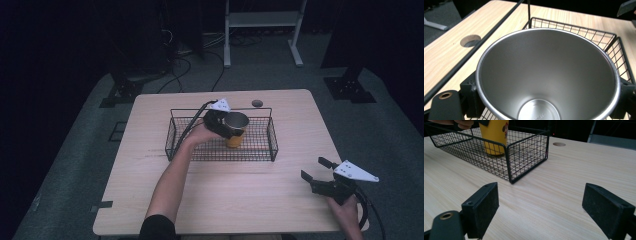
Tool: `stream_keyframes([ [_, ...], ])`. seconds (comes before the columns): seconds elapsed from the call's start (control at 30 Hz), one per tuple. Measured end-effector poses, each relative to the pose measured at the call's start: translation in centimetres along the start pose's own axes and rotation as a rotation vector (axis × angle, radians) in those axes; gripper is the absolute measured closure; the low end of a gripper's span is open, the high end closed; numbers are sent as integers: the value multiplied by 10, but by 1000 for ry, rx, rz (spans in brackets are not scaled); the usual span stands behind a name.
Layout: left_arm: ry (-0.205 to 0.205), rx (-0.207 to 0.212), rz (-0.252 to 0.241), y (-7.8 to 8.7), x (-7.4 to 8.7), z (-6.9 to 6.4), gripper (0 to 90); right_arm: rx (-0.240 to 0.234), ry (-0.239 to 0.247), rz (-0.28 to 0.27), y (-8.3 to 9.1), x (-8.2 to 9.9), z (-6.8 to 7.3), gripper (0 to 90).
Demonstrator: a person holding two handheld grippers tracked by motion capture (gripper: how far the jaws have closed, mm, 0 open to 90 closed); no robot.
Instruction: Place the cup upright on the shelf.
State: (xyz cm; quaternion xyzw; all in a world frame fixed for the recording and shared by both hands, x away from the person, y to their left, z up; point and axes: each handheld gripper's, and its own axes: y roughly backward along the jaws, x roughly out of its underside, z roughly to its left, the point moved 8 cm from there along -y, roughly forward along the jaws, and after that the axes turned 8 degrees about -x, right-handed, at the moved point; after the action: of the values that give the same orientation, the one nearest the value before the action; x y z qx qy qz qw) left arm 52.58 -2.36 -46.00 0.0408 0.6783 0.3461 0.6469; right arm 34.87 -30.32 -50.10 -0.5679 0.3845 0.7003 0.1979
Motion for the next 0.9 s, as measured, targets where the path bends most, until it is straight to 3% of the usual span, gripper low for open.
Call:
stream_keyframes([
  [0.9,-22,2,13,3,7,-4,80,1,3,1,0,0,0,129],
])
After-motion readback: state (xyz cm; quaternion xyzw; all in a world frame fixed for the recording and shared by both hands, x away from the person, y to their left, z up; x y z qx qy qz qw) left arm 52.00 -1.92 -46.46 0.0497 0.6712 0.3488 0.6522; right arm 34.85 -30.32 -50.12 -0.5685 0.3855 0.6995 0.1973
